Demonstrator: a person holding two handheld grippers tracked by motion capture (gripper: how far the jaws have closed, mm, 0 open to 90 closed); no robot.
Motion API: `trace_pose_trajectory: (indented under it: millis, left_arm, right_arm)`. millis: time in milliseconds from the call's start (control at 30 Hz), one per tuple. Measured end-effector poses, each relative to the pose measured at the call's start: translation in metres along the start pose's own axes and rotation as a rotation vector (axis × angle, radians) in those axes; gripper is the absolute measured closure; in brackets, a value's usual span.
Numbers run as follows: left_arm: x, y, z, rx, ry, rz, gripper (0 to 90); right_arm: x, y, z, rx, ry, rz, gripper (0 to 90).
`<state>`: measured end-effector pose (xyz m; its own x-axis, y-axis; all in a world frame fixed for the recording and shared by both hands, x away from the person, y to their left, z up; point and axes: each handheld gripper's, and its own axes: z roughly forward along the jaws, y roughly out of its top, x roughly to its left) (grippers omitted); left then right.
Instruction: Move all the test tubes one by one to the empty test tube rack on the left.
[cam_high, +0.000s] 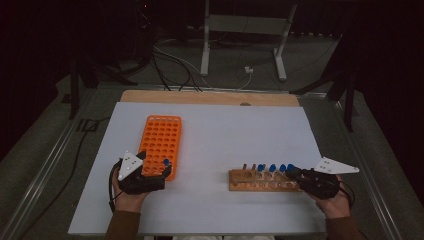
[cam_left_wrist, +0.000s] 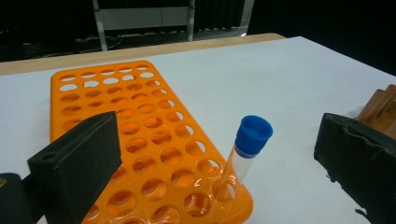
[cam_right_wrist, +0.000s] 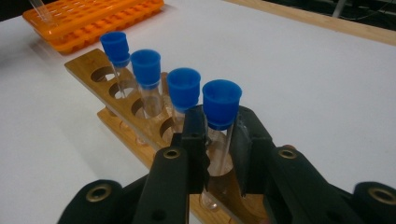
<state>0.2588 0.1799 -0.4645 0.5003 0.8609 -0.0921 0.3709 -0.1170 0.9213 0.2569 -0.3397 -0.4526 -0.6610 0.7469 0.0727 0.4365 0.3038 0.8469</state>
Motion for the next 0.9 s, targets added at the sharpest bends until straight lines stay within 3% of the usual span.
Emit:
trace_pose_trajectory:
  millis: [267, 533, 900]
  left_arm:
    - [-0.006, 0.010, -0.002, -0.004, -0.010, 0.035, 1.8]
    - [-0.015, 0.025, -0.002, -0.024, -0.028, 0.064, 1.8]
    - [-0.032, 0.047, 0.005, -0.062, -0.075, 0.089, 1.9]
  right_arm:
    - [-0.003, 0.012, -0.013, -0.054, 0.016, 0.023, 76.6]
    - [-0.006, 0.033, -0.029, -0.098, 0.022, 0.010, 76.7]
    - [-0.009, 0.059, -0.037, -0.142, -0.020, -0.013, 76.8]
